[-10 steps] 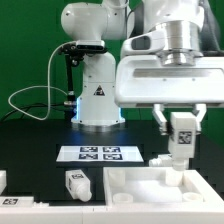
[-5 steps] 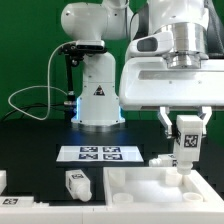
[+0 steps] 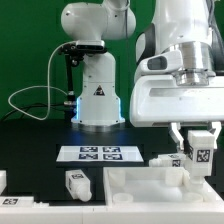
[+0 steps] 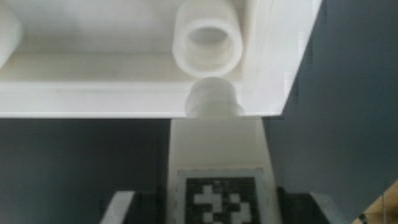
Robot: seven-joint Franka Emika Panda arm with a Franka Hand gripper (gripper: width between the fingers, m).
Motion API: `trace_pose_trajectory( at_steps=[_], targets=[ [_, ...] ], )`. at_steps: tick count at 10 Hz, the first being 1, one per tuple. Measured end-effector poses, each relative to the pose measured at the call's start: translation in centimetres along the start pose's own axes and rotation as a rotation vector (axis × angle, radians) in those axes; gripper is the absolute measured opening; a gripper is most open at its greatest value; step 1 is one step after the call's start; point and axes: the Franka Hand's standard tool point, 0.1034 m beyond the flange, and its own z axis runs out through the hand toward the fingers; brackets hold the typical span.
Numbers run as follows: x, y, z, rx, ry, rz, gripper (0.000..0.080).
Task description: Assemble one leg
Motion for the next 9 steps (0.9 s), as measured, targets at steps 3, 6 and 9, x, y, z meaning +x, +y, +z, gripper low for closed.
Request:
trace_pose_trajectory(
  at_steps=[3, 6, 9],
  targets=[
    [-1.2, 0.2, 0.8, -0.006, -0.011, -0.006, 0.0284],
    [-1.9, 0.1, 1.9, -0.008, -0.014, -0.014, 0.0284],
    [-1.8, 0.1, 2.4, -0.009, 0.032, -0.012, 0.0284]
  ],
)
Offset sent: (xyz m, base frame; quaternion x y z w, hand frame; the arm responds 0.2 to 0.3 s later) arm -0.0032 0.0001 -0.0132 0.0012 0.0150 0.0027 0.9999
